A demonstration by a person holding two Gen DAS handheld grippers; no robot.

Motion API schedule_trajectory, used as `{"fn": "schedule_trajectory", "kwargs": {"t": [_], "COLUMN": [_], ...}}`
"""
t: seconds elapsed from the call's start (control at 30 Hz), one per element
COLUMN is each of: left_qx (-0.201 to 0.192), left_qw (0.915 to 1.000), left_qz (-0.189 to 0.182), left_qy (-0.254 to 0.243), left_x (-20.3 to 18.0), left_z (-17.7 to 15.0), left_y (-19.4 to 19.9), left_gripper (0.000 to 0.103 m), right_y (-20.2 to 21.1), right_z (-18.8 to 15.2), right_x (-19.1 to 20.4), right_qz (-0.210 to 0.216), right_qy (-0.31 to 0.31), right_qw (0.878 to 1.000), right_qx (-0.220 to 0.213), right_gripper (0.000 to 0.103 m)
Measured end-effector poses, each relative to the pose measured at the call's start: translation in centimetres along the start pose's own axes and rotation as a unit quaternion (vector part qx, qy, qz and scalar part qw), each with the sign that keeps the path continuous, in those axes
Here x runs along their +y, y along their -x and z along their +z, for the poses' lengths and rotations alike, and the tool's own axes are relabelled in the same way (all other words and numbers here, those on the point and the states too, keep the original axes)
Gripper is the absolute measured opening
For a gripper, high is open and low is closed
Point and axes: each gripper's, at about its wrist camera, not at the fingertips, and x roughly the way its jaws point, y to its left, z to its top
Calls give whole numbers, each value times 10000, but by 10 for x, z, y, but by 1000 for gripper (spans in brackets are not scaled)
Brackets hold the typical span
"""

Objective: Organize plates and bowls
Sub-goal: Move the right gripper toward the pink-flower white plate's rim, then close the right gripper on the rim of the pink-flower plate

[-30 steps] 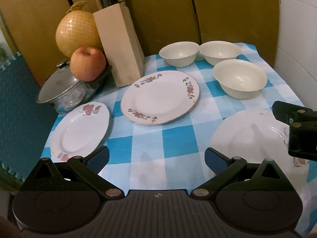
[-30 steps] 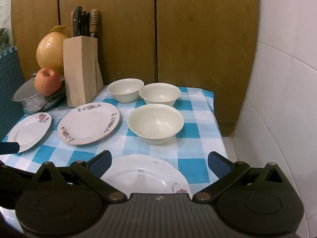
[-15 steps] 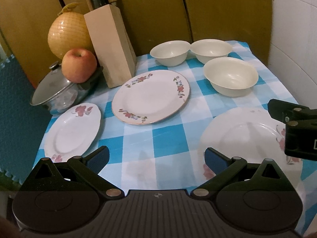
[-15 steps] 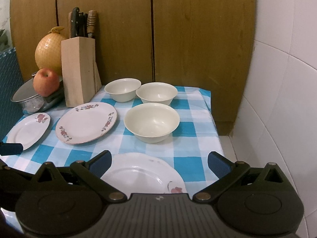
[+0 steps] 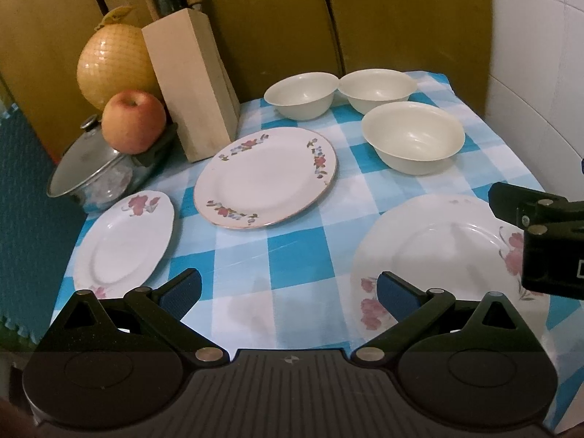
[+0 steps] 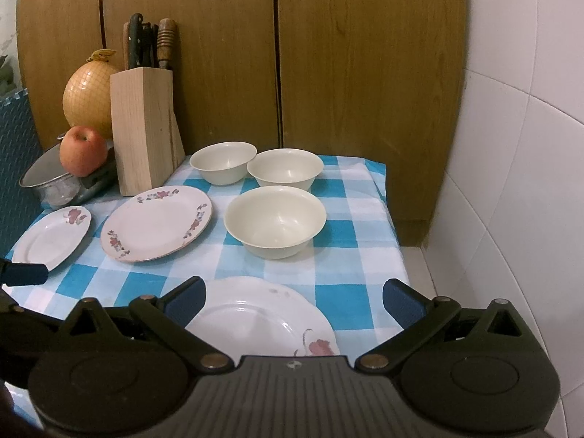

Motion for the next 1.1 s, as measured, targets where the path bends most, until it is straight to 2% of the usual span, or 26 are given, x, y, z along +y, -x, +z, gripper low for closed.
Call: {"fn": "schedule_trajectory", "kwargs": {"t": [0.53,0.63,0.73,0.9,1.0,1.1], "left_qx": [54,190,290,303,455,532], "left_qw": [9999,9996,9990,9990,9979,9970], "left_qz": [-72,-191,-326,-294,-421,-520], "left_qy": [-54,-56,-37,-131,-188,-233], "left_x": [-6,-8,-8,-11,-14,-16], "left_z": [1,6,10,10,9,7], "left_y": [-3,-10,-18,-24,-33,-37], "left_gripper": [103,103,103,103,103,103], "right_y": [-1,-7,-15,-30,-35,-38], "right_z": [-2,-3,-5,-7,-11,-12], "right_x": [-4,-11,-20,-35,-34,-28], "right_qz": [41,111,94,93,39,7], "right_qy": [-52,-202,-328,-682,-545,-318], "right_qw": [10000,9995,9987,9949,9952,9958], "right_qx": [69,206,380,740,808,862], "right_gripper": [97,96,90,89,88,83]}}
